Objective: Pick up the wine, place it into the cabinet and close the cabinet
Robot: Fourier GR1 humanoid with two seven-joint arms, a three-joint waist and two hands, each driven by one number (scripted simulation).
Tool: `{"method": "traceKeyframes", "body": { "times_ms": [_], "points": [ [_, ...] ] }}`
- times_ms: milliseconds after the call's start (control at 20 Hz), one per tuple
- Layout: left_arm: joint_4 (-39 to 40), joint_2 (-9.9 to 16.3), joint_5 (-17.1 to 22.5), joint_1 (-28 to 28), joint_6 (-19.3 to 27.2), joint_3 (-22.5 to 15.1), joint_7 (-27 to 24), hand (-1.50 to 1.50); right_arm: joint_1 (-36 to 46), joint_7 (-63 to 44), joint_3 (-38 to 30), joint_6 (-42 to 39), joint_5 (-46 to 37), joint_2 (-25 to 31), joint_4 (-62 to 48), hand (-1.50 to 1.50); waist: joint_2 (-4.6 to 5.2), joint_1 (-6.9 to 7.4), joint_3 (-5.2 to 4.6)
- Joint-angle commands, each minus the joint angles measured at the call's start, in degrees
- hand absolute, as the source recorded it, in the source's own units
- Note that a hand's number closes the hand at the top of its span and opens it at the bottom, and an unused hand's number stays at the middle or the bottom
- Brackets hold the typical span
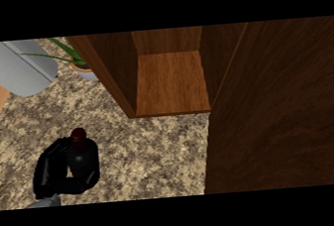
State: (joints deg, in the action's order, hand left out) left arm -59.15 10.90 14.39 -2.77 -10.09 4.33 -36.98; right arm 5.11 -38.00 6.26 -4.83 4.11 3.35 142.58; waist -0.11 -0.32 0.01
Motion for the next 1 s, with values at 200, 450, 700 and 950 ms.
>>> {"method": "traceKeyframes", "body": {
  "times_ms": [200,450,700,950],
  "points": [
    [-9.22,0.02,-3.41,2.63,3.71,-0.7,-3.12,1.5,1.74,-3.32,-8.28,-1.71,10.95,3.03,4.53,-1.5,-0.03,0.47,0.05],
    [-16.44,0.06,1.74,4.25,-2.6,-1.01,1.29,1.5,1.26,-2.49,-2.6,-0.67,4.53,0.44,3.5,-1.5,-0.05,0.54,0.02],
    [-29.12,-3.02,2.64,4.33,1.64,-5.28,13.04,1.5,2.65,-5.69,-3.47,0.28,5.7,0.46,5.68,-1.5,-0.15,0.42,0.03],
    [-40.67,-0.91,2.4,8.24,2.71,-6.63,21.47,1.5,-3.56,1.25,-1.02,-1.4,2.57,-1.91,3.19,-1.5,-0.05,0.47,0.03]
  ]
}}
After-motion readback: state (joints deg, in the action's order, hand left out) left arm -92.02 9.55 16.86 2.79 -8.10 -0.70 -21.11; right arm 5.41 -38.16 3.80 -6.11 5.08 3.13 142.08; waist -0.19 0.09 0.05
